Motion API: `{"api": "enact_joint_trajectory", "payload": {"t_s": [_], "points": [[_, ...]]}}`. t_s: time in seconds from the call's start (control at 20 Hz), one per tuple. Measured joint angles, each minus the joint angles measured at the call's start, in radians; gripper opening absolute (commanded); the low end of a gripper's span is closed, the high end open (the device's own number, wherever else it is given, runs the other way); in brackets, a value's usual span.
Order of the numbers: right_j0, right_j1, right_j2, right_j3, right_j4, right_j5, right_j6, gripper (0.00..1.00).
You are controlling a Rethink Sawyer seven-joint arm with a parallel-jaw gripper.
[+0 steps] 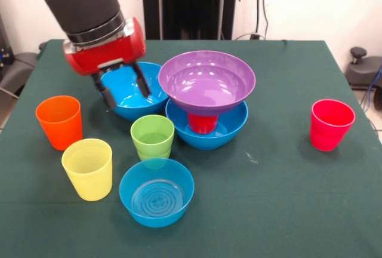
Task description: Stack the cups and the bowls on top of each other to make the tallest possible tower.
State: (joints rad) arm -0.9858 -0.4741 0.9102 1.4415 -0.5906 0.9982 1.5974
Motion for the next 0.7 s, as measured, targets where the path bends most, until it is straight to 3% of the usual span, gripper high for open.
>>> {"api": "enact_joint_trajectory", "payload": {"t_s": [0.3,0.7], "points": [[0.044,-0.022,-0.035,-0.072,-0.058,0.000,0.000,1.00],[0.078,-0.046,-0.073,-0.113,-0.060,0.008,0.000,1.00]]}}
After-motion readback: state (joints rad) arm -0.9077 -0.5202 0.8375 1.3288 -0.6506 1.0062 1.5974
